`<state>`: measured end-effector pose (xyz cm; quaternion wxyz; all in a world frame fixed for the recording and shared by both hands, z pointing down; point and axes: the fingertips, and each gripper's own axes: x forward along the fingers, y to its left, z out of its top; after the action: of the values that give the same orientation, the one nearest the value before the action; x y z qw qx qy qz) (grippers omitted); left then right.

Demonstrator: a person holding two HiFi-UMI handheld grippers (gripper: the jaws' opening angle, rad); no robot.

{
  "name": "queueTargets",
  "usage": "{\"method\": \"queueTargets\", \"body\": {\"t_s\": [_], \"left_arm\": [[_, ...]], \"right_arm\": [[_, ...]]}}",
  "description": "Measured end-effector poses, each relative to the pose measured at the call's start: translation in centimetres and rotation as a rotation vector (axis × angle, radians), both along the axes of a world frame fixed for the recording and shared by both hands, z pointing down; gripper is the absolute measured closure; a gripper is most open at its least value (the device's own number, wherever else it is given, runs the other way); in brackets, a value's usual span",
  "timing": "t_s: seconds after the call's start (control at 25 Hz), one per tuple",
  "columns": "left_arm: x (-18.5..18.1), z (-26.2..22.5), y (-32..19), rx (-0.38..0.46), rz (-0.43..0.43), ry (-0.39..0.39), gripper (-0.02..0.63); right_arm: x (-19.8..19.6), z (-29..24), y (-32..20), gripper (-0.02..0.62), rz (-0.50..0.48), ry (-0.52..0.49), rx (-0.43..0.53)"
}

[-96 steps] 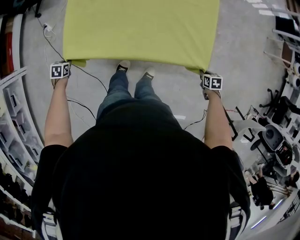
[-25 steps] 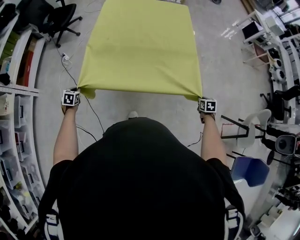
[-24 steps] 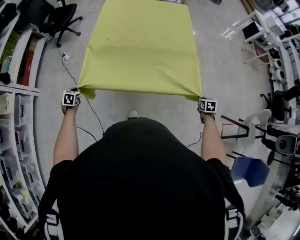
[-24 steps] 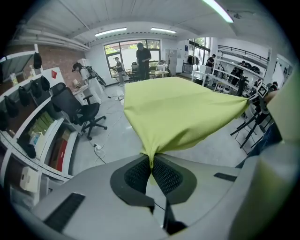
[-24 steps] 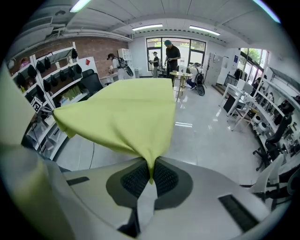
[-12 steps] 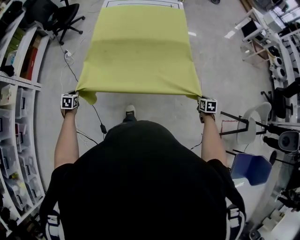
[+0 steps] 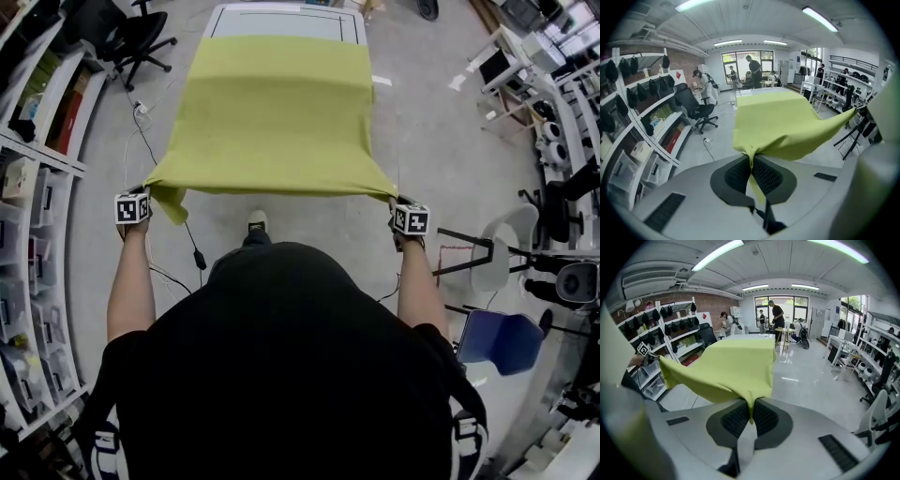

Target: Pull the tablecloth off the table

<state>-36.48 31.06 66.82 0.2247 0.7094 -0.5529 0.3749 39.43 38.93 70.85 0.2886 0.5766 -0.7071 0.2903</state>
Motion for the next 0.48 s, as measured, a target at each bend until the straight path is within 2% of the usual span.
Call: {"method": "queueTargets", "body": {"t_s": [0.24,0.4,0.48], "left_arm": [[-0.3,-2.4,-0.2,0.055,-0.016,0.004,0.581],[0.2,-4.6,-1.0,0.111,-0.042,0.098,0.581],[0.2,-6.1,-1.5,0.142,-0.060,0.113,0.581]], "right_arm": [[-0.1,-2.8,0.4,0.571,0.002,0.016,0.075],[0.1,-5.1,0.2,0.571,0.017,0.022,0.126],[0.2,-6.2,-0.2,0.571,0.029,0.018,0.151]]}}
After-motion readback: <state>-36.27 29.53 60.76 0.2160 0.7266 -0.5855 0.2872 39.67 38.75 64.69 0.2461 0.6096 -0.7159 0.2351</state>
